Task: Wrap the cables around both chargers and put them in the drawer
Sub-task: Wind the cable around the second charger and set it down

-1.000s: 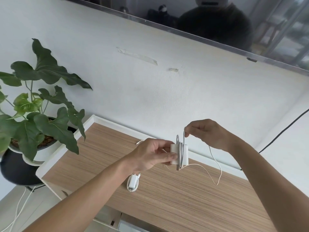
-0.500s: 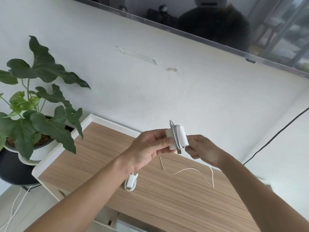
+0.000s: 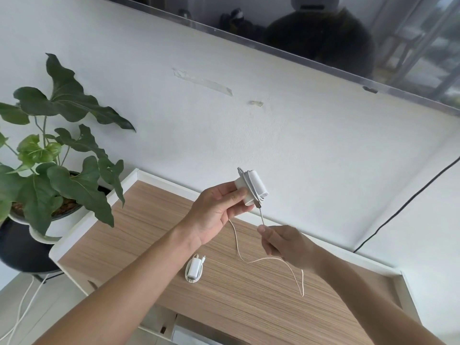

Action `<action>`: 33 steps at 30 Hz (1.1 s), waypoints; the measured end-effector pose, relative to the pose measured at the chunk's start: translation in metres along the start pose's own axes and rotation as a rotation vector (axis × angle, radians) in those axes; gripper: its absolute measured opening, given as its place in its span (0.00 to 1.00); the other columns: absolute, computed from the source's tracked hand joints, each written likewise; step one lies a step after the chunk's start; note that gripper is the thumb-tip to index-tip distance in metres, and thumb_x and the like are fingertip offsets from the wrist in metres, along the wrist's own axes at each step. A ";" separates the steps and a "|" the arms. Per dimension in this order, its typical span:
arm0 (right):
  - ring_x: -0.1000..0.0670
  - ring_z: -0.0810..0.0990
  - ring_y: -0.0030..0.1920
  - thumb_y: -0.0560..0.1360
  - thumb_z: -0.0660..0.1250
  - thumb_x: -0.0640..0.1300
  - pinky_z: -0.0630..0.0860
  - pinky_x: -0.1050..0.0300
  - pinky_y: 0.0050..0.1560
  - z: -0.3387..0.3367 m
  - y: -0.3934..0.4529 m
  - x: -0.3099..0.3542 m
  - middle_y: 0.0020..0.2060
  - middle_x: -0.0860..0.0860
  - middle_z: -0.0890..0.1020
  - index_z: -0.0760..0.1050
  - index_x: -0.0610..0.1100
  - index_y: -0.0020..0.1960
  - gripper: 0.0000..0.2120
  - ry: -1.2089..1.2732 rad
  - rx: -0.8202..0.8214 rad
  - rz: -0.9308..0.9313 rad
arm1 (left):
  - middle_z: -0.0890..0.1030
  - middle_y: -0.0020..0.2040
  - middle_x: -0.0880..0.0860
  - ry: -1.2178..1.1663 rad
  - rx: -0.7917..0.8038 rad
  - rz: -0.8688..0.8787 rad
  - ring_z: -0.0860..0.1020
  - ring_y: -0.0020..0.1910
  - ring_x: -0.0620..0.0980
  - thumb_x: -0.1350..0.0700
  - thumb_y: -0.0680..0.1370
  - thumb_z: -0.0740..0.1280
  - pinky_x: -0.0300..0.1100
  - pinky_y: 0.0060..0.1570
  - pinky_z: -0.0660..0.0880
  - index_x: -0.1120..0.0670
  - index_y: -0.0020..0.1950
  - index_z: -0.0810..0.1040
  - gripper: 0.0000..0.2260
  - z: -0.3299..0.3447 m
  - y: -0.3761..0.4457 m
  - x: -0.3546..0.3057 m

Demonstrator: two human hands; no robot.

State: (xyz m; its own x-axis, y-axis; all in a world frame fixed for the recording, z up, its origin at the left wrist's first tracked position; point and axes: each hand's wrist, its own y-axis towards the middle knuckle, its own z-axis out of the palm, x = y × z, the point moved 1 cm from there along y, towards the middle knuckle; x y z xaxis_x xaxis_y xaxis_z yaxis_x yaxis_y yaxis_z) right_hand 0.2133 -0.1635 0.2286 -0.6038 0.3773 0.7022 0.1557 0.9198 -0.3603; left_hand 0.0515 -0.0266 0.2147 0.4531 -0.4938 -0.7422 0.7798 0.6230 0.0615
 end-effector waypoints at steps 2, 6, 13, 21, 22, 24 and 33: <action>0.56 0.64 0.26 0.83 0.57 0.61 0.66 0.64 0.32 0.001 -0.008 0.007 0.23 0.56 0.69 0.73 0.48 0.32 0.26 -0.098 -0.012 -0.039 | 0.86 0.51 0.58 0.000 -0.032 -0.002 0.85 0.51 0.52 0.60 0.76 0.70 0.42 0.52 0.83 0.64 0.60 0.81 0.14 -0.003 0.002 0.003; 0.57 0.68 0.27 0.82 0.57 0.64 0.68 0.64 0.33 -0.002 -0.026 0.024 0.26 0.55 0.73 0.74 0.48 0.34 0.26 -0.315 -0.065 -0.136 | 0.86 0.52 0.59 0.056 -0.108 -0.020 0.84 0.52 0.55 0.59 0.75 0.73 0.42 0.51 0.83 0.66 0.63 0.80 0.19 -0.016 0.003 0.005; 0.52 0.74 0.28 0.83 0.57 0.62 0.69 0.62 0.33 -0.010 -0.044 0.051 0.25 0.58 0.76 0.73 0.44 0.36 0.26 -0.561 -0.105 -0.304 | 0.86 0.53 0.60 0.215 -0.124 -0.058 0.84 0.52 0.55 0.56 0.72 0.75 0.46 0.55 0.83 0.63 0.61 0.83 0.19 -0.022 0.000 0.008; 0.47 0.74 0.29 0.83 0.56 0.61 0.73 0.53 0.34 -0.019 -0.053 0.072 0.27 0.50 0.76 0.73 0.45 0.37 0.25 -0.575 -0.101 -0.366 | 0.85 0.56 0.63 0.434 -0.137 -0.081 0.85 0.49 0.53 0.58 0.76 0.75 0.42 0.51 0.82 0.61 0.60 0.84 0.14 -0.024 -0.002 0.012; 0.47 0.73 0.29 0.83 0.56 0.60 0.72 0.52 0.34 -0.022 -0.053 0.075 0.27 0.49 0.76 0.73 0.45 0.37 0.24 -0.576 -0.107 -0.370 | 0.86 0.55 0.63 0.461 -0.137 -0.080 0.85 0.48 0.52 0.57 0.76 0.75 0.42 0.50 0.81 0.60 0.59 0.84 0.13 -0.025 -0.002 0.012; 0.47 0.71 0.28 0.83 0.57 0.59 0.70 0.54 0.32 -0.026 -0.053 0.079 0.26 0.49 0.74 0.72 0.45 0.36 0.23 -0.579 -0.113 -0.376 | 0.87 0.52 0.60 0.529 -0.131 -0.077 0.85 0.47 0.51 0.56 0.76 0.76 0.42 0.50 0.82 0.57 0.58 0.86 0.12 -0.025 -0.003 0.012; 0.55 0.66 0.26 0.83 0.63 0.49 0.65 0.64 0.29 -0.053 -0.045 0.093 0.26 0.55 0.73 0.80 0.46 0.41 0.15 -0.451 -0.125 -0.294 | 0.87 0.47 0.53 0.818 -0.022 -0.025 0.84 0.43 0.47 0.55 0.76 0.76 0.48 0.54 0.81 0.52 0.57 0.85 0.10 -0.011 -0.008 0.012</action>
State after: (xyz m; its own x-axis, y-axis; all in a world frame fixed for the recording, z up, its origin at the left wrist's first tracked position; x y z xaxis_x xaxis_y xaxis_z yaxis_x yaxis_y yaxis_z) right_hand 0.1921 -0.1643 0.3427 -0.9068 0.0445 0.4193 0.0055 0.9956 -0.0938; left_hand 0.0461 -0.0305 0.1982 -0.0298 0.0859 -0.9959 0.7728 0.6338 0.0315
